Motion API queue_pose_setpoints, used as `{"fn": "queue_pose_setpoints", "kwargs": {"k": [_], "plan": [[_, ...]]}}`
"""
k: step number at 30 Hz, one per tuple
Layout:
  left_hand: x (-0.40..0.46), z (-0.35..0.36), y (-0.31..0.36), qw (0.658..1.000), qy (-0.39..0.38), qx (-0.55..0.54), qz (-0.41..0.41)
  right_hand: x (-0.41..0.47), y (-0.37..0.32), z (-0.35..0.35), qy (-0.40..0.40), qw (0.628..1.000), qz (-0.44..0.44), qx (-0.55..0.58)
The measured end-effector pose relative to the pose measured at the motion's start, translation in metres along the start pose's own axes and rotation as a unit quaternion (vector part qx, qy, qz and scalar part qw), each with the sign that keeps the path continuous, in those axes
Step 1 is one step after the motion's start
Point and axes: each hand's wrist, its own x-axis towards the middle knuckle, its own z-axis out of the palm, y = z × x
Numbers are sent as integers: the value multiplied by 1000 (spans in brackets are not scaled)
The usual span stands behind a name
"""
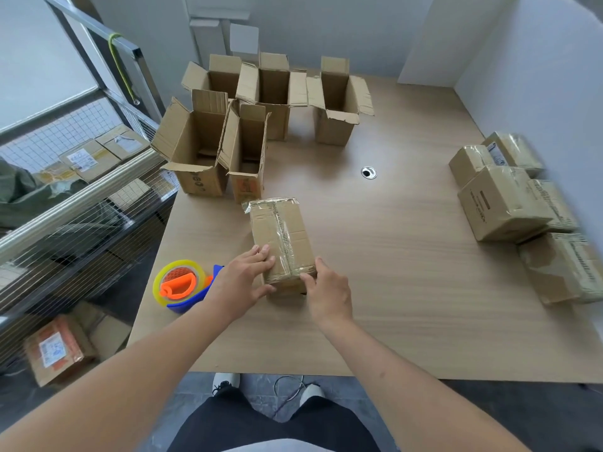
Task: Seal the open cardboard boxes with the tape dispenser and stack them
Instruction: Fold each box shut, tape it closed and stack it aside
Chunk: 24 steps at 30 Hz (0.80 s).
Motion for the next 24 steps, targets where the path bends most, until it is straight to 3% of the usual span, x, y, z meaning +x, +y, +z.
{"fn": "queue_pose_setpoints", "kwargs": {"k": [4, 8, 13, 17, 21, 24], "plan": [[0, 0, -2, 1000, -8, 0, 1, 2, -1, 5, 2, 998, -22, -59], [-2, 3, -1, 1000, 3, 2, -3, 8, 12, -7, -73, 990, -84, -89], [0, 2, 0, 1000, 3, 7, -1, 27, 11, -15, -98, 981, -98, -133], [1, 0, -1, 1000, -9, 14, 0, 39, 15, -25, -165, 981, -58, -85], [3, -3, -3, 999, -31, 24, 10, 53, 20, -30, -158, 950, -198, -182], [3, -6, -7, 998, -51, 34, 18, 57, 28, -23, -149, 945, -222, -189]]}}
